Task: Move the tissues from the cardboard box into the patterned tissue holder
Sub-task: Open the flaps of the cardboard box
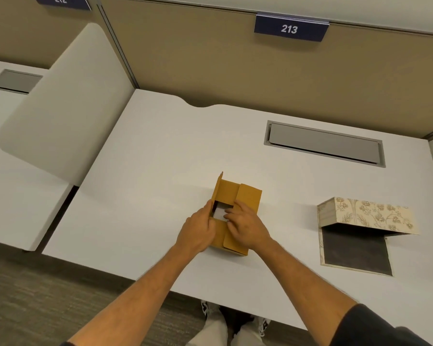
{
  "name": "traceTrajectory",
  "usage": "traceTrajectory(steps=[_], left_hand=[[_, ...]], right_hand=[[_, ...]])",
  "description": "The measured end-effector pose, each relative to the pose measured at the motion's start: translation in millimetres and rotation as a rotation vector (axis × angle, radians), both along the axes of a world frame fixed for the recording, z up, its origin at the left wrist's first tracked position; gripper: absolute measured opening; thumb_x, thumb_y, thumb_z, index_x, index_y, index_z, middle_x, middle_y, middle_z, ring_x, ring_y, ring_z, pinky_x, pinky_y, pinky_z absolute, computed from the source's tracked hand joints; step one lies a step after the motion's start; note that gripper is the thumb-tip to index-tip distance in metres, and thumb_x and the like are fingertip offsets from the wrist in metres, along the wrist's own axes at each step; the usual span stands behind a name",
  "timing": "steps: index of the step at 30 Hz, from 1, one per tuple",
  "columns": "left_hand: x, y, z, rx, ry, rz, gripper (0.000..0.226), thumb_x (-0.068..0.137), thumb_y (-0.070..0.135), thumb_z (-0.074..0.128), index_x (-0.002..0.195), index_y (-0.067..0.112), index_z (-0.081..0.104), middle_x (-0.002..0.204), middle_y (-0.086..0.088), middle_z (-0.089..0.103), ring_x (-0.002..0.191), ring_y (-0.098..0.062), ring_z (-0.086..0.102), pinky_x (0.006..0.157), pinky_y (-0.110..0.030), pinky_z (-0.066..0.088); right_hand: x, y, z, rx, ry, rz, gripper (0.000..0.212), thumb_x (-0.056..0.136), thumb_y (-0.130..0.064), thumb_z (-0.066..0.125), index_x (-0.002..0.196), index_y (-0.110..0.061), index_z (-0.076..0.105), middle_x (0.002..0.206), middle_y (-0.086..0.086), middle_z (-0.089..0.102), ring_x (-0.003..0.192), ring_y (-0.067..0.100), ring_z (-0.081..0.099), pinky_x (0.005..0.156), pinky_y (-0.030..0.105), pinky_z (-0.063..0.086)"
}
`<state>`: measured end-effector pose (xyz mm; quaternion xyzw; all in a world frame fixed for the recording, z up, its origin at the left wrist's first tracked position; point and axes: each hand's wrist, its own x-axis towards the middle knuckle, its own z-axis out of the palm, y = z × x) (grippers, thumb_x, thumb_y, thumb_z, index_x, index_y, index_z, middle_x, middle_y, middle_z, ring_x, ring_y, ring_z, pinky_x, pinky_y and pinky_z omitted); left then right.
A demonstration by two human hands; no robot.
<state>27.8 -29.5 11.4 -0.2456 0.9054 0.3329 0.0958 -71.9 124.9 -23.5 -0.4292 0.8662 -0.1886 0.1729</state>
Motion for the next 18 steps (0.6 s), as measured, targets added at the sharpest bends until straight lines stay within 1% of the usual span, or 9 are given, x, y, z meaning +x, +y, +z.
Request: traceTrajectory(steps=[2,5,8,10,12,14,15,16,18], left_hand=[[4,-10,0,-0.029,0.019,0.020,0.054,0.101,0.020,0.036,0.155,0.017,0.032,0.115,-0.008,0.069,0.093,-0.026,0.066,0.080,-0.042,0.057],[9,-25,2,-0.070,0.041,0.021,0.053,0.100,0.017,0.037,0.153,0.017,0.036,0.100,-0.006,0.071,0.080,-0.025,0.065,0.071,-0.042,0.057],[15,-35,-1,-0.127,0.067,0.046,0.047,0.097,0.012,0.039,0.144,0.020,0.047,0.096,0.000,0.070,0.074,-0.021,0.064,0.063,-0.033,0.054],[19,-39,-5,-0.143,0.044,0.080,0.049,0.097,0.012,0.041,0.146,0.017,0.044,0.112,-0.003,0.069,0.088,-0.024,0.066,0.070,-0.029,0.049],[23,-40,-9,-0.138,-0.006,0.086,0.055,0.097,0.014,0.045,0.151,0.012,0.035,0.131,-0.007,0.062,0.106,-0.028,0.063,0.080,-0.034,0.049],[24,-38,-14,-0.186,-0.050,0.051,0.058,0.096,0.017,0.048,0.152,0.011,0.031,0.135,-0.009,0.057,0.113,-0.028,0.057,0.083,-0.037,0.051],[25,-37,-16,-0.240,-0.065,0.022,0.060,0.096,0.017,0.049,0.152,0.011,0.030,0.139,-0.009,0.053,0.119,-0.028,0.051,0.087,-0.038,0.050],[25,-35,-18,-0.304,-0.081,-0.005,0.062,0.095,0.018,0.051,0.152,0.010,0.029,0.147,-0.010,0.047,0.130,-0.030,0.044,0.097,-0.040,0.047],[25,-30,-21,-0.419,-0.086,-0.037,0.068,0.094,0.013,0.055,0.155,0.009,0.025,0.160,-0.015,0.028,0.148,-0.036,0.021,0.116,-0.045,0.028]], right_hand=[[-3,1,4,-0.005,0.023,0.030,0.031,0.101,-0.025,0.049,0.119,-0.013,0.072,0.123,0.002,0.070,0.136,0.028,0.043,0.110,0.041,0.036],[-8,10,15,-0.108,0.112,0.042,0.022,0.097,-0.022,0.057,0.106,-0.012,0.075,0.104,0.002,0.074,0.116,0.026,0.054,0.095,0.038,0.047],[-19,29,27,-0.213,0.172,0.003,0.009,0.091,-0.016,0.066,0.090,-0.012,0.074,0.086,0.000,0.071,0.096,0.024,0.054,0.081,0.034,0.049],[-30,49,31,-0.265,0.194,-0.073,0.003,0.086,-0.009,0.070,0.085,-0.011,0.072,0.080,-0.001,0.066,0.088,0.020,0.049,0.074,0.031,0.045],[-39,73,31,-0.265,0.188,-0.179,0.009,0.081,-0.003,0.071,0.086,-0.011,0.072,0.080,-0.001,0.066,0.088,0.021,0.048,0.070,0.030,0.045],[-44,97,26,-0.194,0.165,-0.251,0.013,0.079,-0.003,0.073,0.090,-0.009,0.073,0.087,0.001,0.069,0.092,0.024,0.052,0.072,0.034,0.049],[-45,106,24,-0.139,0.150,-0.271,0.014,0.079,-0.005,0.075,0.093,-0.009,0.073,0.092,0.003,0.070,0.095,0.026,0.054,0.074,0.035,0.051],[-46,114,20,-0.084,0.132,-0.283,0.016,0.079,-0.007,0.076,0.095,-0.008,0.073,0.096,0.004,0.070,0.098,0.028,0.055,0.077,0.036,0.051],[-45,121,12,0.002,0.111,-0.293,0.019,0.081,-0.011,0.075,0.100,-0.007,0.074,0.102,0.007,0.071,0.103,0.029,0.056,0.081,0.038,0.051]])
